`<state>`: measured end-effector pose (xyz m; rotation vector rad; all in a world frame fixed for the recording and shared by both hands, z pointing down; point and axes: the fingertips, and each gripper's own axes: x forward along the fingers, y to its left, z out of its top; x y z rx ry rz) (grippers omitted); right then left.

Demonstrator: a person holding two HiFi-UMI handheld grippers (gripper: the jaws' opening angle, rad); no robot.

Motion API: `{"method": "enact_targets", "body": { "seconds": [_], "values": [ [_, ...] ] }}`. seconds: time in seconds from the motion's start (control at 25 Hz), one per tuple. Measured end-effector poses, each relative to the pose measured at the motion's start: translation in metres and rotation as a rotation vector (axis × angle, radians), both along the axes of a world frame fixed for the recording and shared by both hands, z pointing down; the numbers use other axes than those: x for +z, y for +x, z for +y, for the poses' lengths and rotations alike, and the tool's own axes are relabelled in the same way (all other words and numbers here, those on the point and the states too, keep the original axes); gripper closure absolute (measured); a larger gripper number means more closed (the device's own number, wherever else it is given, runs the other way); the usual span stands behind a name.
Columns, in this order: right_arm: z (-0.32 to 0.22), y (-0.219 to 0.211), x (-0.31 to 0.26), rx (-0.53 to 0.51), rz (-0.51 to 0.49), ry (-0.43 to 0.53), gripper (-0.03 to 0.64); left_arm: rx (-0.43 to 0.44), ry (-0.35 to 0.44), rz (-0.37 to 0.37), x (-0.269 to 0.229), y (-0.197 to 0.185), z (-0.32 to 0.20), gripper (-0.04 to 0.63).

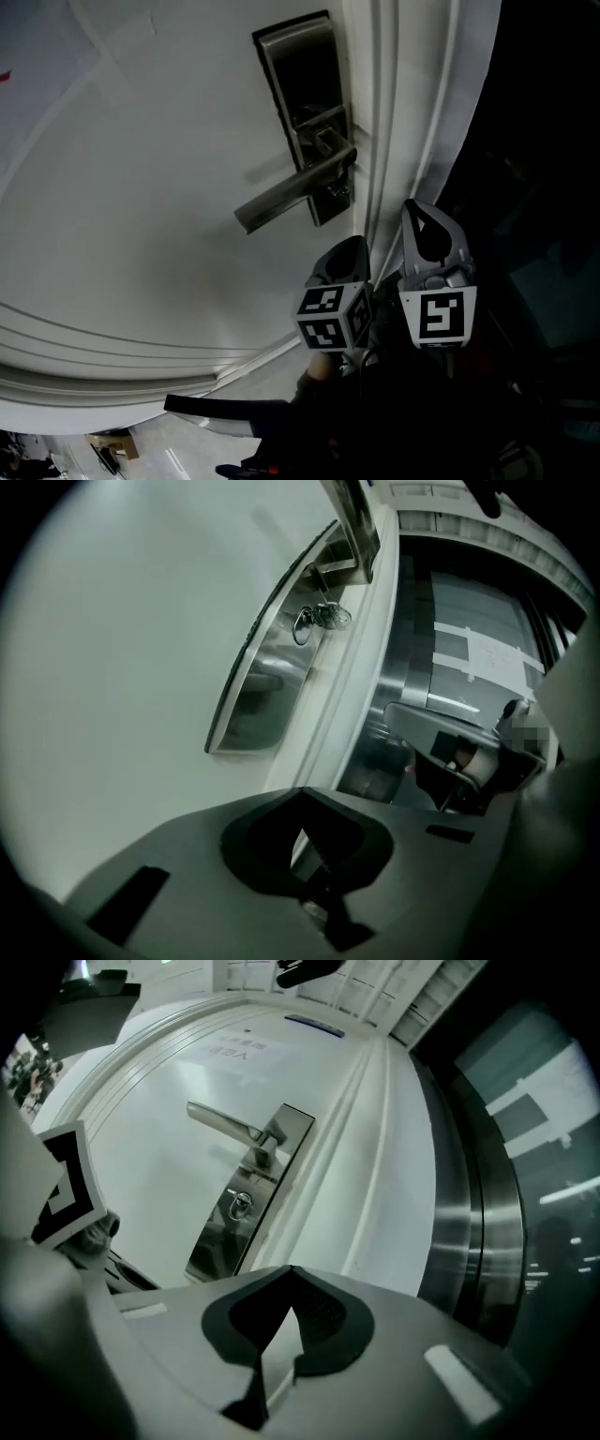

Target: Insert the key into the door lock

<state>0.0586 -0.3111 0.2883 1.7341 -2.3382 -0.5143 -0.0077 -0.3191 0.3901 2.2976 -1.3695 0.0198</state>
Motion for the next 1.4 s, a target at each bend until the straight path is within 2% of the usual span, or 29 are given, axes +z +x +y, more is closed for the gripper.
{"method": "enact_targets", "body": {
  "seconds": [0.16, 0.32, 0.88, 1.4],
  "values": [
    [0.001, 0.014, 0.016, 0.004, -0.102, -0.076, 0.617, 0.002, -0.008, -0.03, 0.007, 0.004, -0.001, 0.595],
    [0.004, 0.029, 0.034, 0.013, -0.145, -0.148, 0.617, 0.025, -0.012, -0.045, 0.012, 0.013, -0.001, 0.595],
    [0.007, 0.043, 0.052, 0.05, -0.116, -0.203, 0.617, 0.096, -0.038, -0.055, 0.021, 0.033, 0.002, 0.595],
    [0.006, 0.037, 0.053, 0.043, -0.108, -0.207, 0.617, 0.099, -0.038, -0.048, 0.017, 0.03, 0.003, 0.595]
  ]
}}
